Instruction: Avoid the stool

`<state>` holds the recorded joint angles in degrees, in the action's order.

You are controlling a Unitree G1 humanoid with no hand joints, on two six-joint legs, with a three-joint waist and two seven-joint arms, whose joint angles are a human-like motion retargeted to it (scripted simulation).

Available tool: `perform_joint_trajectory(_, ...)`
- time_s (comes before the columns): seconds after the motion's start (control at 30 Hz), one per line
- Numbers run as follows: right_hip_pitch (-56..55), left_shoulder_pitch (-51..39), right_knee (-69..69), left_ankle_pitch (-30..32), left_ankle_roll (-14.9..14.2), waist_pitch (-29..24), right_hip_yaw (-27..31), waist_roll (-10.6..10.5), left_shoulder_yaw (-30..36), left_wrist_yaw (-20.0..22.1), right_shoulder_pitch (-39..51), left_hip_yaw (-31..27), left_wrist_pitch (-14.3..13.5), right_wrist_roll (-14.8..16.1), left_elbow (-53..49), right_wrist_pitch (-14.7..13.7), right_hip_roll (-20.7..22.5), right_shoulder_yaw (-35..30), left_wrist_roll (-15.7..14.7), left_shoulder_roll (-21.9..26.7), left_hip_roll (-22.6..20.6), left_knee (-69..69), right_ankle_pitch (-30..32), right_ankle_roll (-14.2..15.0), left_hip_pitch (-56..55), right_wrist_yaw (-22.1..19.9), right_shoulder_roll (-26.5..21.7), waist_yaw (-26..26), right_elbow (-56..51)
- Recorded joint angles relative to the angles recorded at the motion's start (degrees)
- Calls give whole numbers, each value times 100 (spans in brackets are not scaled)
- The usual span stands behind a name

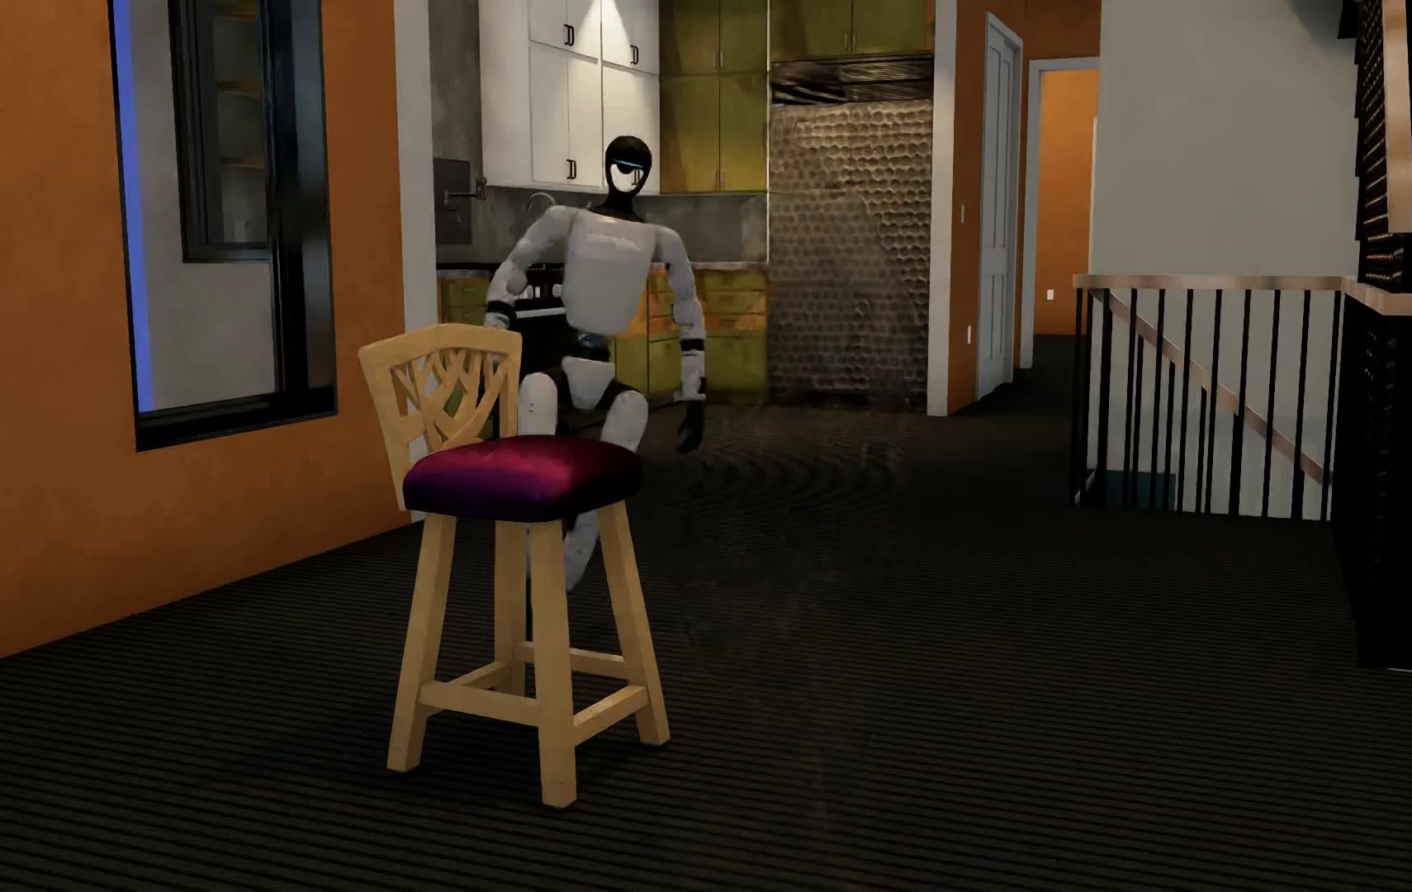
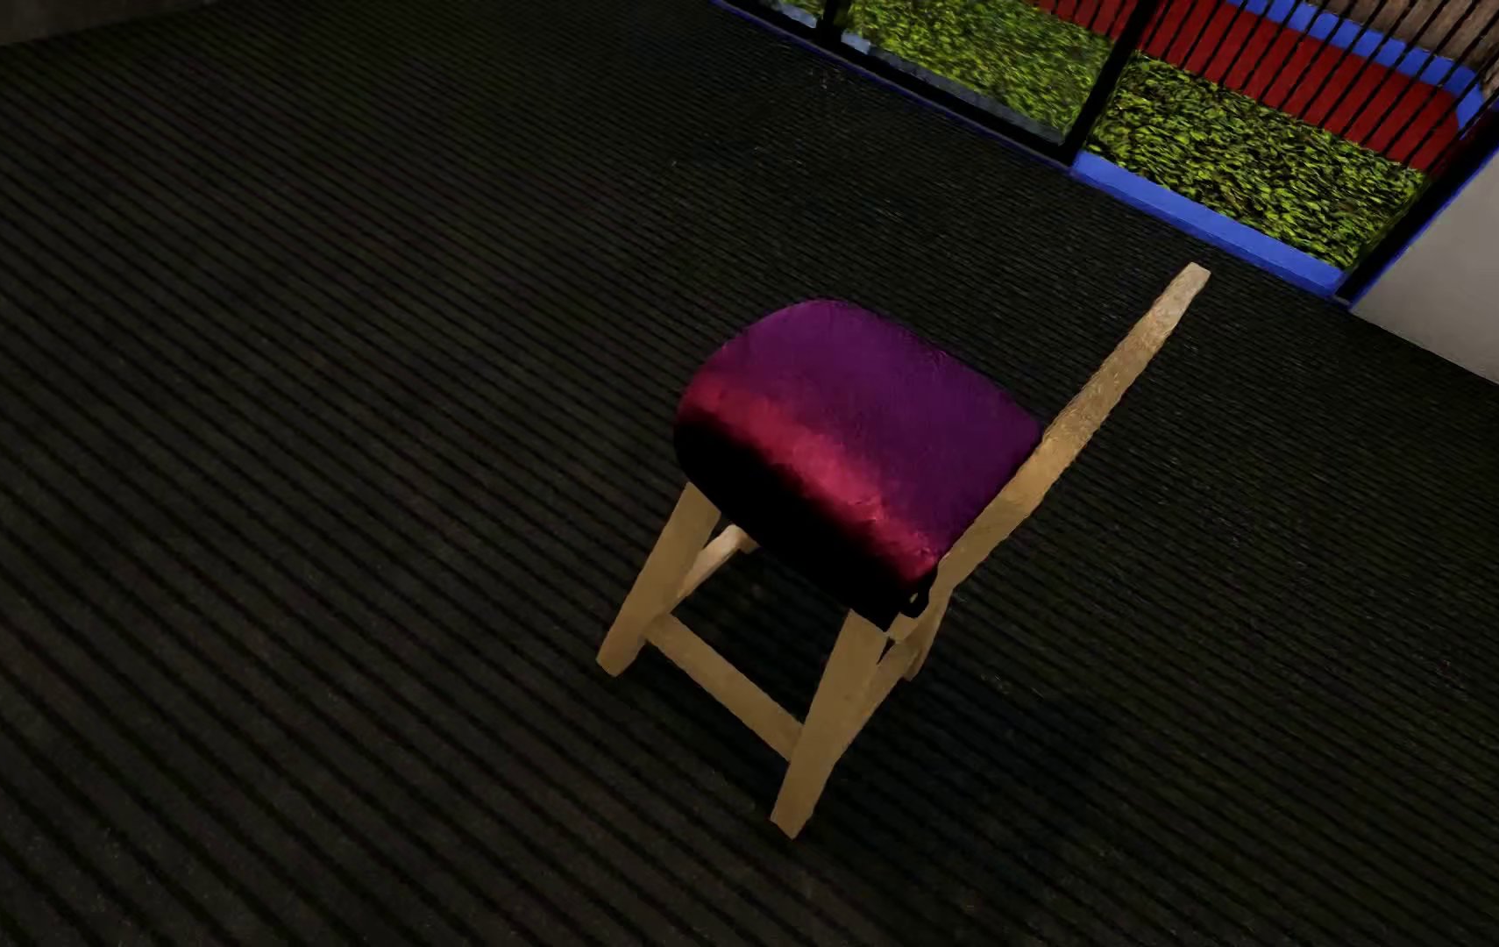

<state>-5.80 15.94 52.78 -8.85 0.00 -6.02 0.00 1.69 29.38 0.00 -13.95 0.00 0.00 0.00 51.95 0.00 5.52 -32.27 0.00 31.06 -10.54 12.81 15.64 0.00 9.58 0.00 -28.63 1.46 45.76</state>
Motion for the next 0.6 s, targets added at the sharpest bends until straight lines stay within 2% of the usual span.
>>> perform_joint_trajectory(0.03,-194,-132,-426,-368,0,-33,0,0,-79,0,-67,0,0,0,-264,0,135,16,0,-5,12,74,-328,0,149,0,1,-330,45)
perform_joint_trajectory(0.1,-635,-497,-1316,-612,0,-156,0,37,-12,0,-100,0,0,0,-401,0,328,-216,0,-45,97,177,-1312,0,418,0,29,-833,234)
perform_joint_trajectory(0.13,-860,-619,-1767,-666,0,-225,0,29,26,0,-102,0,0,0,-369,0,435,-387,0,-98,143,206,-1579,0,577,0,25,-980,327)
perform_joint_trajectory(0.23,-1362,-602,-3304,-714,0,-238,0,14,207,0,-87,0,0,0,-291,0,704,-743,0,-138,316,406,-1753,0,888,0,93,-1015,601)
perform_joint_trajectory(0.27,-1405,-507,-3354,-743,0,-194,0,51,258,0,-61,0,0,0,-168,0,806,-847,0,-122,321,526,-2497,0,984,0,139,-919,715)
perform_joint_trajectory(0.3,-1354,-381,-3442,51,0,-132,0,93,336,0,-67,0,0,0,28,0,864,-913,0,-110,310,506,-3076,0,1091,0,159,-850,779)
perform_joint_trajectory(0.33,-1254,-229,-3573,1002,0,-10,0,90,420,0,-126,0,0,0,255,0,879,-867,0,-119,325,681,-2127,0,1114,0,154,-791,789)
perform_joint_trajectory(0.37,-1383,-102,-3253,1732,0,179,0,1,525,0,-169,0,0,0,514,0,910,-825,0,-158,377,1039,-934,0,907,0,155,-683,821)
perform_joint_trajectory(0.4,-1449,40,-2914,2795,0,283,0,-123,609,0,-135,0,0,0,758,0,885,-887,0,-210,526,1632,-717,0,623,0,130,-582,903)
perform_joint_trajectory(0.43,-1255,158,-2873,3844,0,311,0,-245,682,0,-74,0,0,0,931,0,870,-883,0,-267,759,2459,-848,0,235,0,81,-429,935)
perform_joint_trajectory(0.47,-835,275,-2895,4020,0,209,0,-360,915,0,18,0,0,0,822,0,1049,-740,0,-229,995,3479,-806,0,-281,0,54,-352,928)
perform_joint_trajectory(0.5,-582,286,-2967,3521,0,197,0,-397,961,0,123,0,0,0,764,0,1028,-556,0,-197,1085,4605,-852,0,-1031,0,57,-337,807)
perform_joint_trajectory(0.53,-403,276,-3068,1894,0,248,0,-411,869,0,201,0,0,0,680,0,969,-307,0,-178,1132,5571,-1076,0,-1786,0,72,-268,621)
perform_joint_trajectory(0.57,-205,278,-3160,639,0,307,0,-390,663,0,240,0,0,0,553,0,908,-45,0,-182,1174,6103,-1341,0,-2407,0,67,-118,393)
perform_joint_trajectory(0.6,-93,296,-3170,145,0,408,0,-385,376,0,283,0,0,0,379,0,927,164,0,-202,1264,6150,-1545,0,-2951,0,59,68,160)
